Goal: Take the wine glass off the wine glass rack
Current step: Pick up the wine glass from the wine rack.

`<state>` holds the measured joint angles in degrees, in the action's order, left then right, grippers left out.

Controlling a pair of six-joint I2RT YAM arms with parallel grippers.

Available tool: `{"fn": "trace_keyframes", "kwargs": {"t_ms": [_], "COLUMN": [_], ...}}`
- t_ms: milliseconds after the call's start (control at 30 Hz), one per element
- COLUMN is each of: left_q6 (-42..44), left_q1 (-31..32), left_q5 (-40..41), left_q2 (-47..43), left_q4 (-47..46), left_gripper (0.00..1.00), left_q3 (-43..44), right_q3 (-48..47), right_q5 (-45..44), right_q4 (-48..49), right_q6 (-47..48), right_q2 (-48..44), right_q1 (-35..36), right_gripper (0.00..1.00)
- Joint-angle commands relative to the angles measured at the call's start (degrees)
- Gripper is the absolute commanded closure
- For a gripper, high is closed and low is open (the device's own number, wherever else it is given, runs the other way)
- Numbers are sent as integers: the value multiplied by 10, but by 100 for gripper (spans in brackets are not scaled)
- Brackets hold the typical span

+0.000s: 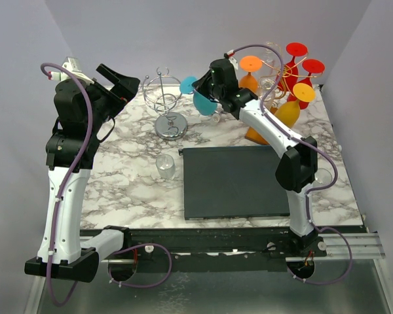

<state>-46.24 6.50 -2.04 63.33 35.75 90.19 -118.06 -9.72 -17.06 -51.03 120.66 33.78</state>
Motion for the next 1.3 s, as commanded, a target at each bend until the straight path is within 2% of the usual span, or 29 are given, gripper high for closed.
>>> {"fn": "trace_keyframes", "kwargs": {"t_ms": [0,767,1033,1267], "left_q6": [7,-2,-10,-15], "left_q1": [0,0,0,0], "left_q5": [8,-21,-31,-38], "left_q2": [-5,1,-2,-11], "left_q4": [-3,-4,-10,-22], "left_gripper": [1,1,1,1], "left_q3": [6,-1,-24,-58], "right_q3": [28,121,158,229], "right_q5": [-43,-25,36,101], "right_q4": [-11,35,46,60], "right_q6": [7,-13,-31,-41], "right_q2": [-30,-109,-146,-214], "right_q1": [-4,-4,-4,-2], "right_gripper": [99,99,100,99]}}
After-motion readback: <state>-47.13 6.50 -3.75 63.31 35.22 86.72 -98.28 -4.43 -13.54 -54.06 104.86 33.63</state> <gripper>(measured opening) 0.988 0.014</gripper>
